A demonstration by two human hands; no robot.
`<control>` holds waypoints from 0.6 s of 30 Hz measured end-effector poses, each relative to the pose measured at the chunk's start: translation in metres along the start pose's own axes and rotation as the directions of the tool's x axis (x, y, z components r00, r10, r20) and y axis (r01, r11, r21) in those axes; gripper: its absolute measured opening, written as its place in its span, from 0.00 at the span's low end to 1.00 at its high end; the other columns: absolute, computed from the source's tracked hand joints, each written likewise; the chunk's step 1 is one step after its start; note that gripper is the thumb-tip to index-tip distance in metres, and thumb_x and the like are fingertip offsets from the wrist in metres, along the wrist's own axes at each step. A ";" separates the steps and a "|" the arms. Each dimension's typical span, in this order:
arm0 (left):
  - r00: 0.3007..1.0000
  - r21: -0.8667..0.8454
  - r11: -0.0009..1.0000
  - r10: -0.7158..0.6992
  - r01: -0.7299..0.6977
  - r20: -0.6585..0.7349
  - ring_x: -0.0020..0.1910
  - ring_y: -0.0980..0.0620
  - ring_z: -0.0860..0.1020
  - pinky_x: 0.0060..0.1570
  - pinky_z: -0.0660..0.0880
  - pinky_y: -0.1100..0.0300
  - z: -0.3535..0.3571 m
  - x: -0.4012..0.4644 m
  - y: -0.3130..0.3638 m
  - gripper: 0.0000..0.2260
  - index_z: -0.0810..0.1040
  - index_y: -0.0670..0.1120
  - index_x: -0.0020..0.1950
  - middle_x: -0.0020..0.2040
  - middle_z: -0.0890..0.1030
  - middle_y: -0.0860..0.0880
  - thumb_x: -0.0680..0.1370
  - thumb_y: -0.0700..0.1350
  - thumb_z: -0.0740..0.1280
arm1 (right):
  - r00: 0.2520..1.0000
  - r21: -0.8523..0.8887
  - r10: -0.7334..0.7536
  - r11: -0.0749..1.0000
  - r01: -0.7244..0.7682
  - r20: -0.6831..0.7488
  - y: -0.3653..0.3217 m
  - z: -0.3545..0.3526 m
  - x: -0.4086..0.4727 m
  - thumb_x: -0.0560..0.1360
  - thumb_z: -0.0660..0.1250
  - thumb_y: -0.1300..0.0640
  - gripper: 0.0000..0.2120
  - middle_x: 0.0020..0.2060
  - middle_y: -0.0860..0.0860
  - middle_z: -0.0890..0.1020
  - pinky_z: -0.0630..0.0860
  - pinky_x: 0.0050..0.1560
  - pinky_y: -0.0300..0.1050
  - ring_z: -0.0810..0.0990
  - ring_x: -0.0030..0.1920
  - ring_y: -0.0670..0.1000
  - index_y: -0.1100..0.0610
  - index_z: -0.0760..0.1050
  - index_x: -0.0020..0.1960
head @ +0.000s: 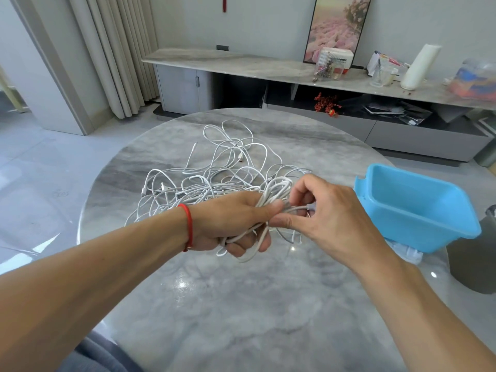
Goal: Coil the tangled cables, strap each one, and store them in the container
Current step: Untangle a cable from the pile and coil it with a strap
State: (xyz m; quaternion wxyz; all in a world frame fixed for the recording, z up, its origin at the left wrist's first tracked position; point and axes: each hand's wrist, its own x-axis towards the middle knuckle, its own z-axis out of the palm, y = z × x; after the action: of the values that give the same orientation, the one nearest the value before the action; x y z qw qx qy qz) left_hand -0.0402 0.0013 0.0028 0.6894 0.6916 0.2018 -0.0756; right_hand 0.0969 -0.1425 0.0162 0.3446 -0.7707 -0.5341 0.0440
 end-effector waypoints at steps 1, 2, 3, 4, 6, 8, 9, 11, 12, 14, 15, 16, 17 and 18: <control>1.000 -0.014 1.000 0.002 -0.002 0.029 0.22 0.53 0.56 0.22 0.59 0.67 0.000 -0.001 0.001 0.19 0.70 0.41 0.52 0.31 0.74 0.44 0.83 0.58 0.58 | 1.000 0.016 -0.013 1.000 0.013 -0.019 0.000 -0.001 0.000 0.61 0.80 0.35 0.25 0.33 0.42 0.79 0.72 0.38 0.37 0.77 0.39 0.44 0.49 0.72 0.42; 0.999 -0.020 1.000 0.008 -0.007 0.052 0.23 0.53 0.55 0.22 0.59 0.67 0.001 -0.002 0.003 0.17 0.69 0.44 0.50 0.29 0.72 0.46 0.83 0.58 0.57 | 0.999 0.027 -0.024 0.999 0.025 -0.034 -0.001 -0.003 0.000 0.60 0.80 0.35 0.26 0.35 0.43 0.78 0.73 0.39 0.39 0.77 0.40 0.45 0.49 0.71 0.43; 0.997 -0.022 1.000 0.014 -0.012 0.071 0.24 0.53 0.55 0.22 0.59 0.67 0.001 -0.004 0.003 0.17 0.68 0.46 0.49 0.28 0.70 0.47 0.83 0.59 0.57 | 0.999 0.052 -0.030 0.998 0.032 -0.043 -0.002 -0.004 0.001 0.59 0.81 0.35 0.26 0.37 0.43 0.78 0.74 0.39 0.40 0.76 0.41 0.45 0.49 0.71 0.43; 0.996 -0.026 1.000 0.017 -0.015 0.092 0.25 0.52 0.55 0.23 0.58 0.66 0.001 -0.005 0.004 0.17 0.67 0.47 0.47 0.28 0.68 0.47 0.83 0.60 0.56 | 0.998 0.091 -0.031 0.995 0.035 -0.049 -0.002 -0.005 0.002 0.59 0.82 0.37 0.26 0.38 0.43 0.77 0.74 0.38 0.38 0.76 0.41 0.45 0.48 0.71 0.43; 0.988 -0.050 0.999 0.007 0.001 0.157 0.26 0.51 0.55 0.24 0.56 0.64 0.001 -0.006 0.004 0.17 0.67 0.48 0.45 0.28 0.64 0.48 0.82 0.61 0.55 | 1.000 0.198 -0.003 0.980 0.009 -0.031 0.000 -0.007 0.003 0.57 0.84 0.41 0.26 0.36 0.42 0.76 0.71 0.35 0.32 0.75 0.35 0.43 0.47 0.71 0.43; 0.972 -0.078 0.997 -0.010 0.029 0.234 0.27 0.51 0.54 0.25 0.54 0.62 0.000 -0.008 0.004 0.16 0.68 0.48 0.48 0.28 0.61 0.49 0.82 0.61 0.56 | 0.996 0.348 0.054 0.935 -0.074 0.069 0.005 -0.012 0.003 0.57 0.85 0.43 0.26 0.33 0.44 0.79 0.72 0.34 0.33 0.75 0.31 0.43 0.48 0.73 0.44; 0.964 -0.082 0.996 -0.006 0.029 0.266 0.27 0.52 0.55 0.25 0.54 0.62 -0.001 -0.008 0.004 0.15 0.69 0.48 0.48 0.28 0.60 0.49 0.82 0.60 0.58 | 0.989 0.431 0.071 0.895 -0.120 0.127 0.007 -0.015 0.004 0.57 0.85 0.44 0.26 0.34 0.47 0.82 0.74 0.37 0.37 0.78 0.32 0.44 0.49 0.74 0.45; 0.952 -0.089 0.996 0.017 0.011 0.305 0.26 0.53 0.56 0.23 0.56 0.64 -0.003 -0.009 0.004 0.15 0.67 0.48 0.40 0.26 0.61 0.49 0.82 0.56 0.61 | 0.981 0.568 0.078 0.805 -0.168 0.180 0.013 -0.021 0.004 0.59 0.84 0.47 0.26 0.39 0.51 0.85 0.80 0.45 0.44 0.83 0.38 0.47 0.54 0.77 0.50; 0.949 -0.100 0.995 0.026 0.006 0.315 0.25 0.54 0.56 0.23 0.57 0.65 -0.003 -0.009 0.003 0.16 0.65 0.48 0.38 0.26 0.61 0.49 0.82 0.54 0.62 | 0.982 0.605 0.076 0.778 -0.166 0.172 0.016 -0.023 0.004 0.60 0.83 0.49 0.25 0.43 0.52 0.85 0.82 0.49 0.46 0.84 0.43 0.49 0.56 0.78 0.51; 0.949 -0.143 0.990 0.038 0.007 0.313 0.24 0.54 0.57 0.22 0.59 0.65 -0.001 -0.007 0.002 0.16 0.65 0.49 0.37 0.26 0.61 0.50 0.84 0.52 0.61 | 0.984 0.655 0.079 0.738 -0.166 0.160 0.017 -0.022 0.004 0.65 0.80 0.53 0.22 0.49 0.53 0.84 0.82 0.54 0.46 0.83 0.50 0.50 0.59 0.79 0.55; 0.952 -0.171 0.985 0.055 -0.003 0.300 0.24 0.54 0.57 0.22 0.59 0.65 0.002 -0.005 0.002 0.17 0.65 0.49 0.37 0.26 0.60 0.49 0.84 0.51 0.60 | 0.982 0.694 0.111 0.695 -0.187 0.153 0.017 -0.019 0.004 0.67 0.79 0.53 0.21 0.50 0.52 0.83 0.82 0.55 0.46 0.83 0.51 0.49 0.59 0.79 0.57; 0.955 -0.209 0.978 0.082 -0.021 0.284 0.24 0.54 0.57 0.23 0.60 0.64 0.005 -0.004 0.003 0.17 0.66 0.49 0.37 0.26 0.60 0.49 0.84 0.52 0.59 | 0.973 0.749 0.176 0.622 -0.228 0.149 0.016 -0.016 0.005 0.69 0.77 0.50 0.21 0.50 0.52 0.83 0.81 0.55 0.46 0.82 0.52 0.50 0.58 0.79 0.58; 0.958 -0.251 0.967 0.111 -0.043 0.263 0.24 0.54 0.57 0.23 0.62 0.63 0.007 -0.002 0.005 0.17 0.67 0.49 0.37 0.26 0.59 0.49 0.84 0.52 0.59 | 0.948 0.806 0.275 0.518 -0.288 0.162 0.016 -0.011 0.006 0.70 0.75 0.47 0.22 0.50 0.52 0.82 0.81 0.55 0.47 0.82 0.52 0.51 0.58 0.78 0.58; 0.959 -0.289 0.955 0.142 -0.068 0.244 0.24 0.54 0.59 0.25 0.66 0.62 0.009 0.000 0.008 0.17 0.68 0.48 0.37 0.26 0.59 0.49 0.84 0.52 0.58 | 0.899 0.850 0.387 0.385 -0.358 0.203 0.015 -0.008 0.008 0.71 0.74 0.42 0.26 0.50 0.54 0.82 0.81 0.56 0.49 0.82 0.51 0.52 0.58 0.78 0.60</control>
State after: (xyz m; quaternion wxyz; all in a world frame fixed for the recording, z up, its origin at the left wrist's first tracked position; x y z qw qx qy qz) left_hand -0.0356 -0.0076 0.0097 0.8033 0.5815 0.0803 -0.1003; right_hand 0.1157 -0.1424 0.0155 0.6753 -0.5869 -0.2447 0.3737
